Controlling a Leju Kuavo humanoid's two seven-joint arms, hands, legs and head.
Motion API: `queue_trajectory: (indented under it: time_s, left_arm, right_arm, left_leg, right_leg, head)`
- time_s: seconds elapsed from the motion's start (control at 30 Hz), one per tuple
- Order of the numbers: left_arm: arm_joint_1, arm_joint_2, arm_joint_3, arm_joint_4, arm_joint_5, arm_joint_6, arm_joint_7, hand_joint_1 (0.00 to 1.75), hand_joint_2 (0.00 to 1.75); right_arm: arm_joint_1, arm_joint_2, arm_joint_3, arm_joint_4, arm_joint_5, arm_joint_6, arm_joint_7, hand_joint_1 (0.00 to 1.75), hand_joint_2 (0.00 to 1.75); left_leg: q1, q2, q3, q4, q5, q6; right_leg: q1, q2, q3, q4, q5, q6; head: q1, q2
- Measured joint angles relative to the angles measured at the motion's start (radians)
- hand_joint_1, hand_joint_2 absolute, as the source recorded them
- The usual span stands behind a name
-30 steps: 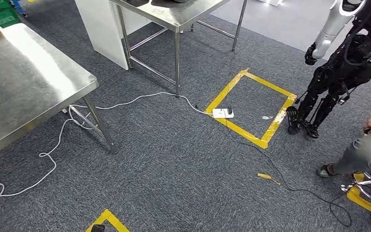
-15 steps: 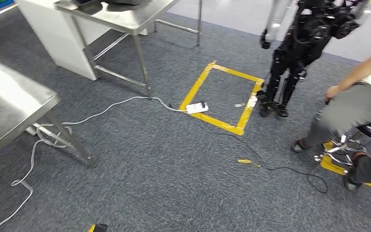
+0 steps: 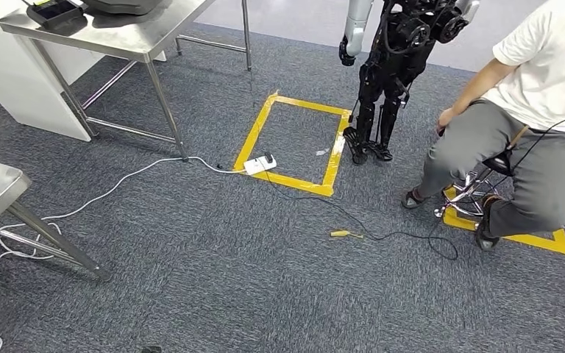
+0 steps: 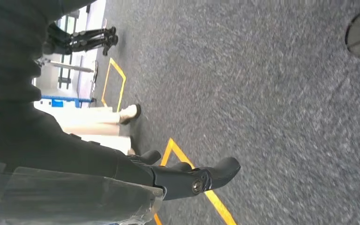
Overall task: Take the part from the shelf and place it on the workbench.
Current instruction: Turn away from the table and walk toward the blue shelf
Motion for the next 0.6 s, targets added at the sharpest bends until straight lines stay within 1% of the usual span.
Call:
queue_trajectory:
  time_s: [0.03,0.07,0.1,0.13,0.17,0.2,0.23,0.27,0.3,0.33,0.37,0.4,0.43,0.47,0.5,0.53,0.57,0.6]
  left_arm:
    - [0.0,0.0,0.0,0.0,-0.001,-0.002,0.004,0.0,0.0]
    - [0.0,0.0,0.0,0.0,-0.002,-0.005,0.007,0.0,0.0]
    - [0.001,0.0,0.0,0.0,-0.002,-0.007,0.01,0.0,0.0]
    - [0.001,0.0,-0.001,0.0,-0.002,-0.008,0.012,0.0,0.0]
    - [0.001,-0.001,-0.001,0.0,-0.003,-0.009,0.013,0.0,0.0]
    - [0.001,-0.001,-0.001,0.0,-0.003,-0.01,0.014,0.0,0.0]
    - [0.001,-0.002,-0.002,0.0,-0.003,-0.01,0.015,0.0,0.0]
    - [0.001,-0.002,-0.003,0.0,-0.004,-0.011,0.016,0.0,0.0]
    - [0.001,-0.003,-0.004,0.0,-0.006,-0.012,0.017,0.0,0.0]
    - [0.001,-0.003,-0.006,0.0,-0.009,-0.014,0.018,0.0,0.0]
    - [0.001,-0.003,-0.008,0.0,-0.011,-0.015,0.02,0.0,0.0]
    - [0.0,-0.004,-0.01,0.0,-0.012,-0.016,0.021,0.0,0.0]
    - [-0.003,-0.005,-0.012,0.0,-0.013,-0.017,0.021,0.0,0.0]
    - [-0.005,-0.007,-0.014,-0.001,-0.014,-0.017,0.022,0.0,0.0]
    - [-0.007,-0.008,-0.015,-0.002,-0.015,-0.017,0.022,0.0,0.0]
    - [-0.008,-0.008,-0.016,-0.002,-0.016,-0.017,0.022,0.0,0.0]
    - [-0.007,-0.008,-0.016,-0.002,-0.016,-0.017,0.023,0.0,0.0]
    - [-0.006,-0.008,-0.017,-0.002,-0.017,-0.017,0.023,0.0,0.0]
  right_arm:
    - [-0.002,0.0,0.0,0.0,0.0,0.0,0.0,0.0,1.75]
    - [-0.003,0.0,0.0,0.0,0.0,0.0,0.0,0.0,1.75]
    - [-0.005,0.0,0.0,0.0,0.0,0.001,-0.001,0.0,1.75]
    - [-0.006,0.001,0.0,0.0,0.0,0.001,-0.001,0.0,1.75]
    - [-0.005,0.001,0.0,0.0,0.0,0.001,-0.001,0.0,1.75]
    - [-0.004,0.0,0.0,0.0,0.0,0.001,-0.001,0.0,1.75]
    - [-0.003,0.0,0.0,0.0,0.0,0.001,-0.001,0.0,1.75]
    - [-0.004,-0.001,0.0,0.0,0.0,0.001,-0.002,0.0,1.75]
    - [-0.006,-0.001,0.0,0.0,0.0,0.001,-0.002,0.0,1.75]
    - [-0.01,-0.001,0.0,0.0,0.0,0.001,-0.003,0.0,1.75]
    - [-0.013,-0.001,0.0,0.0,0.0,0.001,-0.004,0.0,1.75]
    - [-0.014,-0.001,0.0,0.0,0.0,0.001,-0.006,0.0,1.75]
    - [-0.013,-0.001,-0.001,0.0,-0.001,0.001,-0.006,0.0,1.75]
    - [-0.011,-0.001,-0.001,0.0,-0.001,0.001,-0.007,0.0,1.75]
    - [-0.01,-0.002,-0.002,0.0,-0.002,0.001,-0.007,0.0,1.75]
    - [-0.009,-0.002,-0.003,0.0,-0.002,0.001,-0.007,0.0,1.75]
    - [-0.009,-0.002,-0.004,0.0,-0.002,0.001,-0.007,0.0,1.75]
    - [-0.01,-0.002,-0.005,0.0,-0.003,0.001,-0.007,0.0,1.75]
  left_leg:
    - [0.0,0.011,0.001,-0.003,0.002,0.005]
    - [-0.002,0.023,0.0,-0.004,0.003,0.008]
    - [-0.003,0.038,-0.002,-0.004,0.003,0.009]
    - [-0.005,0.052,-0.004,-0.004,0.003,0.009]
    - [-0.005,0.065,-0.006,-0.004,0.003,0.009]
    - [-0.006,0.077,-0.007,-0.004,0.003,0.007]
    - [-0.005,0.089,-0.006,-0.004,0.003,0.004]
    - [-0.006,0.1,-0.004,-0.003,0.002,0.0]
    - [-0.008,0.112,-0.001,-0.003,-0.001,-0.007]
    - [-0.009,0.122,0.002,-0.002,-0.006,-0.016]
    - [-0.01,0.133,0.008,-0.002,-0.012,-0.025]
    - [-0.01,0.144,0.014,-0.004,-0.017,-0.034]
    - [-0.008,0.155,0.022,-0.006,-0.021,-0.042]
    - [-0.004,0.154,0.027,-0.002,-0.027,-0.048]
    - [-0.001,0.137,0.026,0.014,-0.042,-0.053]
    - [0.001,0.11,0.014,0.051,-0.068,-0.056]
    - [0.004,0.077,-0.01,0.109,-0.105,-0.057]
    - [0.004,0.052,-0.042,0.178,-0.143,-0.056]
  right_leg:
    - [-0.001,-0.028,-0.022,0.046,-0.023,-0.004]
    - [-0.003,-0.054,-0.056,0.11,-0.055,-0.007]
    - [-0.006,-0.067,-0.095,0.184,-0.087,-0.008]
    - [-0.009,-0.071,-0.127,0.244,-0.109,-0.005]
    - [-0.012,-0.073,-0.141,0.272,-0.117,0.002]
    - [-0.015,-0.077,-0.131,0.257,-0.109,0.011]
    - [-0.017,-0.084,-0.1,0.203,-0.09,0.021]
    - [-0.02,-0.104,-0.052,0.123,-0.068,0.028]
    - [-0.018,-0.13,-0.012,0.051,-0.048,0.032]
    - [-0.015,-0.151,0.014,0.003,-0.034,0.03]
    - [-0.009,-0.164,0.028,-0.024,-0.024,0.023]
    - [-0.002,-0.162,0.025,-0.025,-0.019,0.015]
    - [0.001,-0.15,0.025,-0.027,-0.015,0.006]
    - [-0.005,-0.136,0.03,-0.029,-0.01,-0.004]
    - [-0.01,-0.124,0.035,-0.032,-0.004,-0.015]
    - [-0.016,-0.111,0.04,-0.035,0.001,-0.026]
    - [-0.019,-0.099,0.045,-0.036,0.005,-0.036]
    - [-0.013,-0.088,0.045,-0.036,0.007,-0.043]
  head:
    - [0.001,0.0]
    - [0.001,0.0]
    - [0.002,0.0]
    - [0.002,0.0]
    - [0.002,0.0]
    - [0.002,0.0]
    - [0.002,0.0]
    - [0.003,0.0]
    - [0.003,0.0]
    - [0.002,0.0]
    - [0.001,0.0]
    - [0.0,0.0]
    - [-0.001,0.0]
    - [-0.002,0.0]
    - [-0.005,0.0]
    - [-0.009,0.0]
    - [-0.013,0.0]
    - [-0.014,0.0]
